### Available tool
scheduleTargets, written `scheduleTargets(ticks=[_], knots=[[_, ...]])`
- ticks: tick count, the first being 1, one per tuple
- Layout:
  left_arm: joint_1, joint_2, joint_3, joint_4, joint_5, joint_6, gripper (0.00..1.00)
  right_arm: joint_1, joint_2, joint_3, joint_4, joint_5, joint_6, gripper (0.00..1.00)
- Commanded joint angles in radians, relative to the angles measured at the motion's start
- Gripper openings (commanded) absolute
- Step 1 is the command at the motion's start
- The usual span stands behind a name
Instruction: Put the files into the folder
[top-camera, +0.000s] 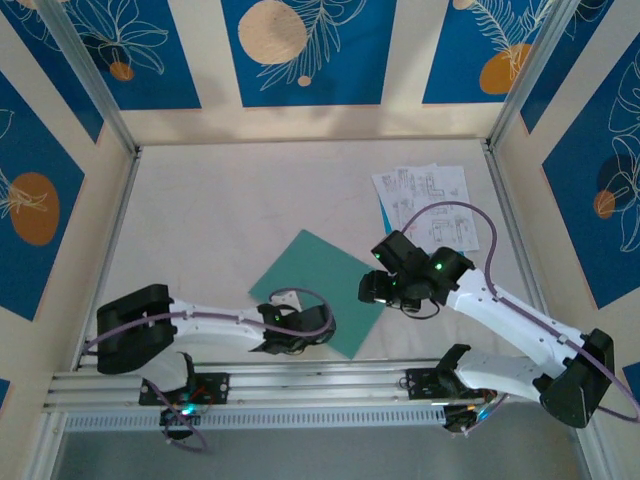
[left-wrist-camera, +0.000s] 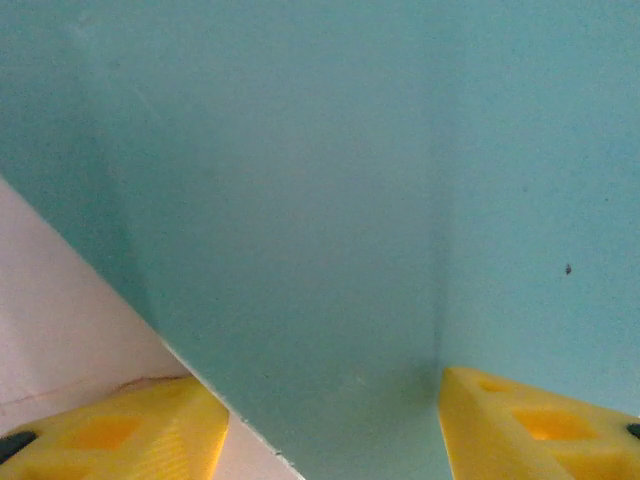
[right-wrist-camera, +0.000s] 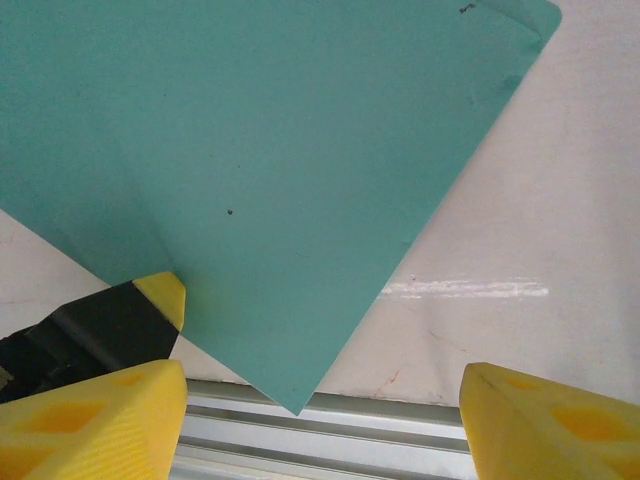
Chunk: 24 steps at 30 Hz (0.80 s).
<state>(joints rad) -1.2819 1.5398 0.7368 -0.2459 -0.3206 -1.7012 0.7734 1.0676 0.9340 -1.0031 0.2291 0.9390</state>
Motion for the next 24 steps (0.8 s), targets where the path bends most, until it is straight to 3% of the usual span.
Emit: scheduleTargets(ticks=[1,7,12,17,24], knots=[[0.040,0.049,0.029,0.013,-0.013,0.009,0.58,0.009,-0.012,-0.013,-0.007,0.011,0.028,0.73],[0.082,0.065,0.045,-0.070,-0.056,0.054,0.42,0.019,0.005,-0.014,-0.006,0.007,0.035,0.73],[0.169,0.055,0.049,-0.180,-0.091,0.196,0.27,0.020,-0.004,-0.027,-0.003,0.010,0.035,0.73],[0.321,0.057,0.013,-0.235,-0.038,0.371,0.27,0.017,-0.003,-0.047,0.015,0.010,0.032,0.73],[0.568,0.072,0.042,-0.200,0.031,0.732,0.29,-0.009,0.044,-0.081,0.116,-0.047,0.026,0.73]])
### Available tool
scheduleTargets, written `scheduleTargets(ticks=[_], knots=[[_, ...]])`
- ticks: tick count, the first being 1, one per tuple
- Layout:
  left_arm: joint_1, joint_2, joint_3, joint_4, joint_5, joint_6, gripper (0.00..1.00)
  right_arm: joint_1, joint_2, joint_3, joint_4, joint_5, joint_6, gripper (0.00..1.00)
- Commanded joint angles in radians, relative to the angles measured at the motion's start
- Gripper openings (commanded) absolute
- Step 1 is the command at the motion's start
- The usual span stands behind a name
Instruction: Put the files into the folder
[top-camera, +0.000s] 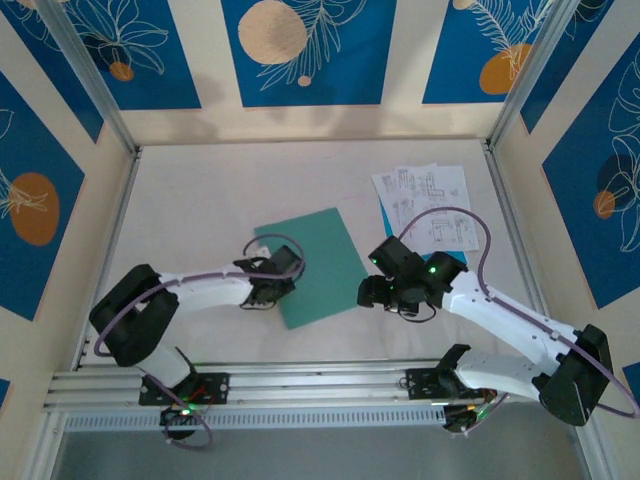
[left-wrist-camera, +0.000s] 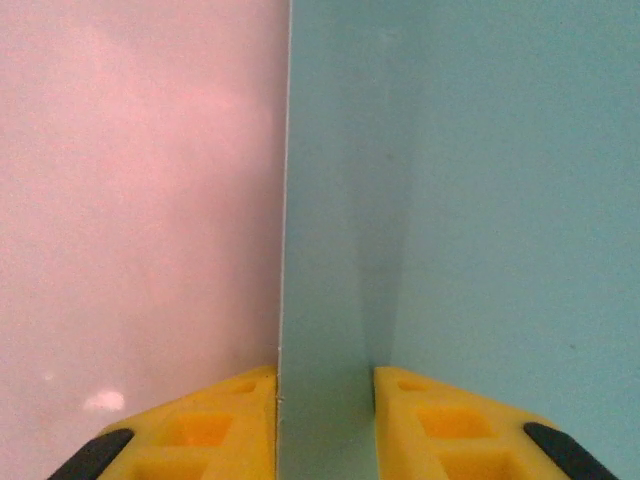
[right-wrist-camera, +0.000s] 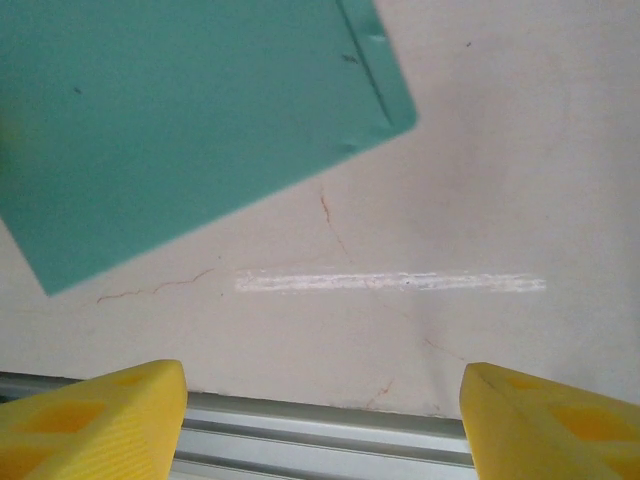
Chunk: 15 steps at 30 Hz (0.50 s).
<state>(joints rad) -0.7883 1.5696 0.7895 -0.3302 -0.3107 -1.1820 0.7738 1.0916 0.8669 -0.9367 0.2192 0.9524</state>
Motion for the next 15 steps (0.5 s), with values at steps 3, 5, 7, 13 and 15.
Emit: scheduleTargets(ticks=[3,5,7,13,15], knots=[[0.125,0.061,0.068,-0.166,-0.016,0.324,0.33,-0.023,0.047,-0.019,0.098,-0.065,0.010,0.73],[0.138,0.059,0.111,-0.204,-0.051,0.379,0.41,-0.034,0.062,-0.019,0.130,-0.081,0.005,0.73],[0.135,0.034,0.151,-0.245,-0.067,0.421,0.52,-0.052,0.077,-0.016,0.174,-0.102,-0.008,0.74],[0.056,-0.174,0.133,-0.325,-0.002,0.285,0.65,-0.151,0.185,0.007,0.309,-0.186,-0.038,0.74],[0.008,-0.239,0.085,-0.274,0.074,0.185,0.66,-0.177,0.245,0.022,0.351,-0.210,-0.041,0.73]])
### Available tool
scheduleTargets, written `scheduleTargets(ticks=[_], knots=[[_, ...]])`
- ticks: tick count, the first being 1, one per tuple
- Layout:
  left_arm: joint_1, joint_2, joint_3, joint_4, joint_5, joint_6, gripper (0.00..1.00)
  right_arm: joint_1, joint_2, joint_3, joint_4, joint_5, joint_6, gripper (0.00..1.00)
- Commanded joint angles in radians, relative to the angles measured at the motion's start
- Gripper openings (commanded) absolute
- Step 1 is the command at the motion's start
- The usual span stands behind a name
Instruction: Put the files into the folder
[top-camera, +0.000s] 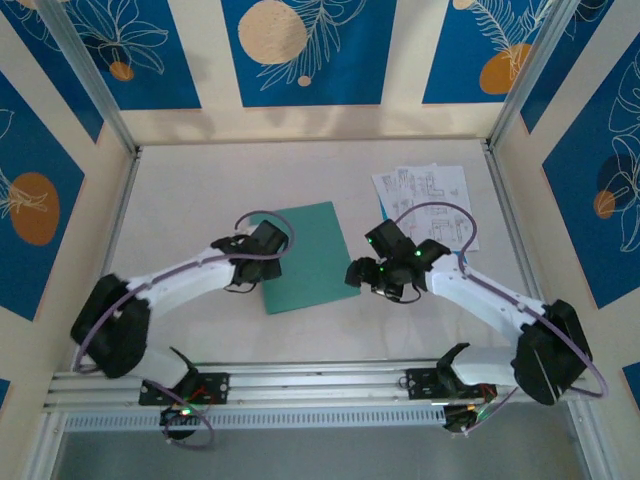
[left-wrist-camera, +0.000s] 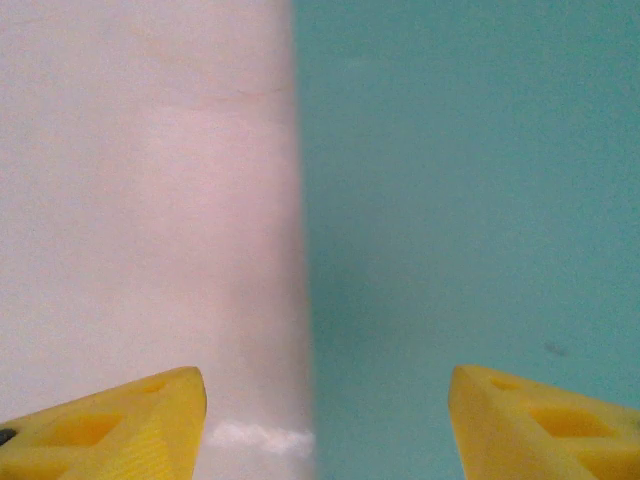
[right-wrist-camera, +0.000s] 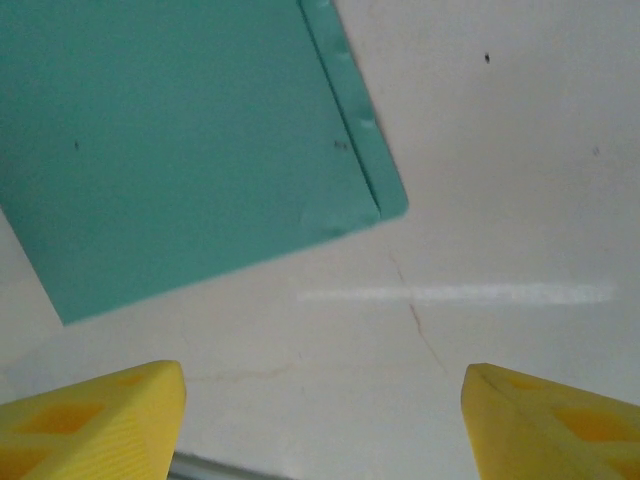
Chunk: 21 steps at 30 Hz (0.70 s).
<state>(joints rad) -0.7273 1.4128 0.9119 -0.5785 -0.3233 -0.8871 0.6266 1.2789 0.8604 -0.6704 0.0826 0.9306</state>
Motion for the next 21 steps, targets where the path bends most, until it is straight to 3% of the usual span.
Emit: scheduleTargets(ticks=[1,6,10,21], knots=[[-0.088,-0.111,-0.062,0.002,0.113,-0.171,0.66,-0.042,0.092,0.034,0.110,-0.083,-0.024,0.71],[-0.267,-0.178,-0.164,0.145,0.128,-0.469,0.71,-0.070,0.218,0.056,0.212,-0.099,-0.027,0.70],[-0.352,-0.178,-0.268,0.315,0.111,-0.677,0.72,-0.070,0.308,0.095,0.241,-0.096,-0.020,0.70],[-0.368,-0.103,-0.331,0.451,0.089,-0.836,0.73,-0.072,0.438,0.170,0.236,-0.093,-0.014,0.69]])
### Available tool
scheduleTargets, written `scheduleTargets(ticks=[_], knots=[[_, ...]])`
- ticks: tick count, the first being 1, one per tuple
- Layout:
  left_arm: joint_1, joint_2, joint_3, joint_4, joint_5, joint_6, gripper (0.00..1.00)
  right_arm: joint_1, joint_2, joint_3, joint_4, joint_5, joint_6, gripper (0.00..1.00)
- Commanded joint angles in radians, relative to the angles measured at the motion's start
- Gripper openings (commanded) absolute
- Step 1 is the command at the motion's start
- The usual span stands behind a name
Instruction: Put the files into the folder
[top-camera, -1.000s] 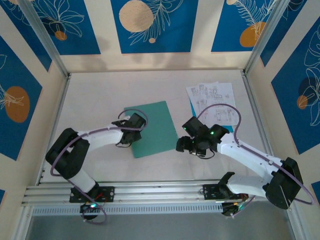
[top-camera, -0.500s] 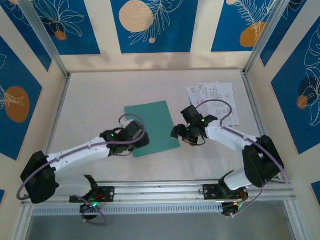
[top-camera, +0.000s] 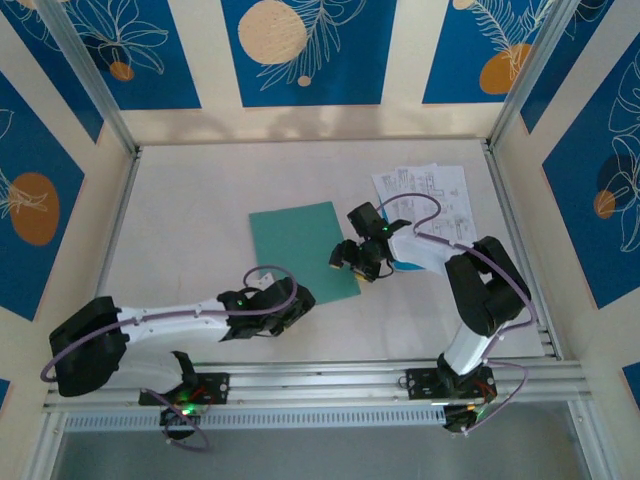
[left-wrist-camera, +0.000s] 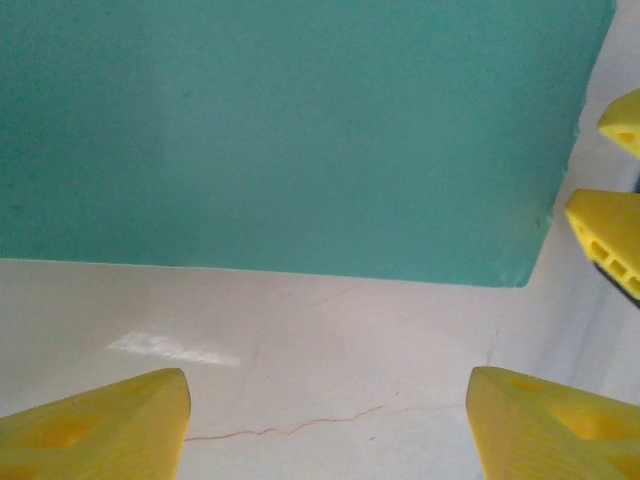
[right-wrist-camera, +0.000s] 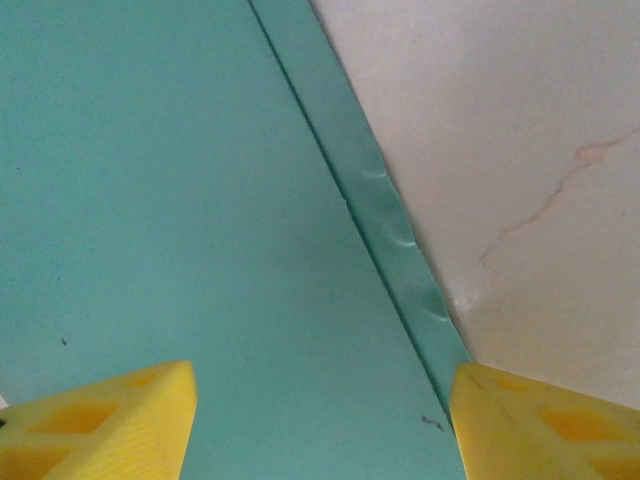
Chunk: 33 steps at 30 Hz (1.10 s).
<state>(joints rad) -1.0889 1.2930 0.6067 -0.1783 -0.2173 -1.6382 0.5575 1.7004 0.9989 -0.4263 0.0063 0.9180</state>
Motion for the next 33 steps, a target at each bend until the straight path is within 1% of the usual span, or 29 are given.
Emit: scheduleTargets(ticks=[1,15,20,26,33], knots=[[-0.006,0.022,-0.034,0.061,-0.017,-0.093,0.73,-0.002,0.022,0.035,-0.008,-0.018,-0.003,0.68],[-0.007,0.017,-0.082,0.097,-0.039,-0.122,0.73,0.008,0.072,0.038,0.004,-0.013,0.016,0.68],[-0.006,0.023,-0.107,0.160,-0.077,-0.142,0.73,0.032,0.069,0.027,-0.028,0.024,0.047,0.68],[-0.007,0.048,-0.166,0.313,-0.142,-0.199,0.71,0.085,0.031,-0.013,-0.054,0.075,0.130,0.68],[-0.008,0.062,-0.200,0.383,-0.185,-0.254,0.67,0.114,-0.043,-0.086,-0.065,0.090,0.274,0.68]])
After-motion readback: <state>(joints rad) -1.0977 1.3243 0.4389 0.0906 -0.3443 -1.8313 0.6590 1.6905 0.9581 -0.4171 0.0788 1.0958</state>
